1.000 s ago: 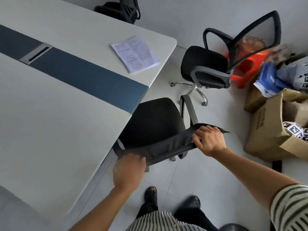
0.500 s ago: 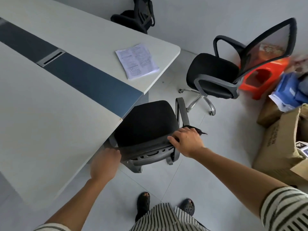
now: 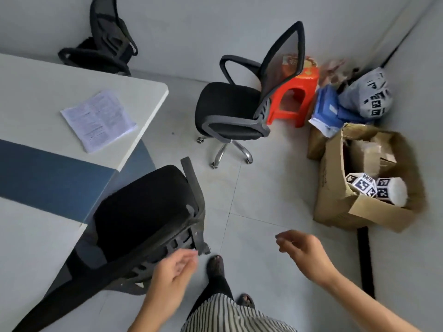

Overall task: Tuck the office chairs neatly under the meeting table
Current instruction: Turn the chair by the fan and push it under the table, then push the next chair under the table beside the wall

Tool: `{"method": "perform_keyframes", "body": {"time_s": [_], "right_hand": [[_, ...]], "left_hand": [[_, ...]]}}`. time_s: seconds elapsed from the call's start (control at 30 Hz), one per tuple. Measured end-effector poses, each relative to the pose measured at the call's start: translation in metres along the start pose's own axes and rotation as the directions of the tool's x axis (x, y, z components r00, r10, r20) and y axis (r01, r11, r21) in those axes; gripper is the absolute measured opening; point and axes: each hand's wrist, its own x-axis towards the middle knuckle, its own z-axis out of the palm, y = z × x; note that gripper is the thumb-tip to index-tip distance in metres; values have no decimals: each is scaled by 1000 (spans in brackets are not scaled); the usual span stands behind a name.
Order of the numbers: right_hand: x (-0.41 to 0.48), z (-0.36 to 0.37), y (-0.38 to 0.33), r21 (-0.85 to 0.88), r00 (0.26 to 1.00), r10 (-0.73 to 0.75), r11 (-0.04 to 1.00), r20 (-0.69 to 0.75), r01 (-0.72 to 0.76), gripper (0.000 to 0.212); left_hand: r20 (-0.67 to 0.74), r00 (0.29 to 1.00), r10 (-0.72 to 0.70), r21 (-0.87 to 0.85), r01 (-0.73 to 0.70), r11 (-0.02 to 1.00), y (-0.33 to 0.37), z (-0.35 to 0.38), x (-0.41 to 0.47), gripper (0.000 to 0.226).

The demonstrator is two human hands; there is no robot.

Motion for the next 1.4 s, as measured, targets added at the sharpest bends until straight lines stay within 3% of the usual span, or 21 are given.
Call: {"method": "perform_keyframes", "body": {"time_s": [0.23,0.43,0.6,0.8,0.97,1.17,1.4], "right_hand": [[39,-68,42,230,943,242,955,-227,-189,14],[96,-136,19,377,854,336,908,-397,-182,13],[138,-179,17,461,802,404,868,-441,-184,9],[215,-247,49,516,780,464,829,-421,-214,9],[323,-346,67,457,825,398,868,-401,-196,11],[464,-474,32,233,938,119,972,-324,-43,15],[608,-533,-33,125,983,-43,990,-181,66,11]], "left_hand": [[135,989,-65,-76,76,994,69,33,118,13],[230,972,53,-36,-46,998,172,53,236,12],[279,952,128,-22,-127,992,258,84,311,13],[245,965,96,-14,-95,995,314,142,395,12],[143,987,69,-36,-65,997,370,196,464,13],[34,986,163,-59,-161,985,455,252,536,13],[-173,974,146,2,-148,989,471,277,610,12]]}}
